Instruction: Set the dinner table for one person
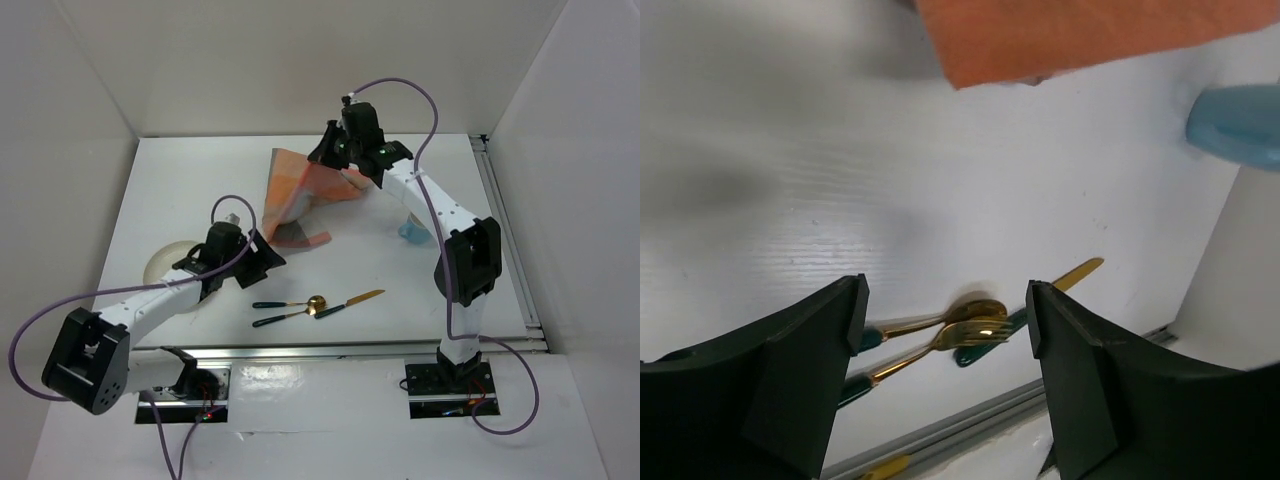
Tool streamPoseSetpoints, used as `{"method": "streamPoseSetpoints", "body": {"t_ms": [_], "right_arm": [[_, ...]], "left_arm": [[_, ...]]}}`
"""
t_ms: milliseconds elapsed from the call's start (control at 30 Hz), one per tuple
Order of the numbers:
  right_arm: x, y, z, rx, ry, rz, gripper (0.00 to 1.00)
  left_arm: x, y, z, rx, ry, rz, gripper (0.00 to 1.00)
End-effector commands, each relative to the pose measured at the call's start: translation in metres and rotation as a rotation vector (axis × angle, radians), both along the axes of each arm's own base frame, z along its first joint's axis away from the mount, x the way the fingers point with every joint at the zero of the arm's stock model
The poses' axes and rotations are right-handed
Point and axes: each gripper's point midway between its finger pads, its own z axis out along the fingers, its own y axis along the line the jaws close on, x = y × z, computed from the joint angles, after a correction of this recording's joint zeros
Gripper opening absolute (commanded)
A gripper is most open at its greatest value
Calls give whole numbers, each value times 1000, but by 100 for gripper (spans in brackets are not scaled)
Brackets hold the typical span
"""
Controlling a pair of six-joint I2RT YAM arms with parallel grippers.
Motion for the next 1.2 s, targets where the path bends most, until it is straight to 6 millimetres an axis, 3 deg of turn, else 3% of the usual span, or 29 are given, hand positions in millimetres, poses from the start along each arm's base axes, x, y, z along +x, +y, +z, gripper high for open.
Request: {"method": "streamPoseSetpoints", "body": {"t_ms": [0,133,267,300,433,467,533,600,700,733,767,833,867,1033,1133,1167], "right_arm": [[6,2,28,36,-64,16,0],[5,3,28,39,-62,24,0],[5,3,28,39,-62,24,0],[3,4,29,43,-60,34,0],[3,-6,35,53,-70,25,0],[1,-5,31,52,-59,33,0],[2,-9,27,51,-49,31,0],[3,-13,32,58,-56,30,0],[2,-18,32,54,-58,33,0],[3,-22,27,54,-47,32,0],[6,-26,27,54,-47,23,0],[7,-28,30,66,-53,33,0],[7,-28,30,66,-53,33,0],[12,-47,34,71,-57,38,0],[14,-61,45,85,-74,29,0],[15,-70,51,95,-82,23,0]], "left_arm": [[25,-13,27,-178,-47,216,82],[41,-23,26,-139,-61,265,82],[56,-30,8,-117,-7,305,82],[58,-32,-4,-113,19,317,82],[73,-36,-15,-86,37,338,79],[75,-36,-25,-63,54,332,78],[83,-36,-25,-44,48,351,75],[88,-33,-26,-20,30,356,71],[94,-29,-22,4,2,367,54],[99,-29,-15,13,-19,363,46],[100,-28,-14,36,-30,352,24],[104,-27,-3,62,-47,342,5],[105,-24,-1,83,-53,344,0],[117,0,36,215,-118,316,0],[137,20,77,323,-220,280,0],[144,18,105,322,-275,266,0]]}}
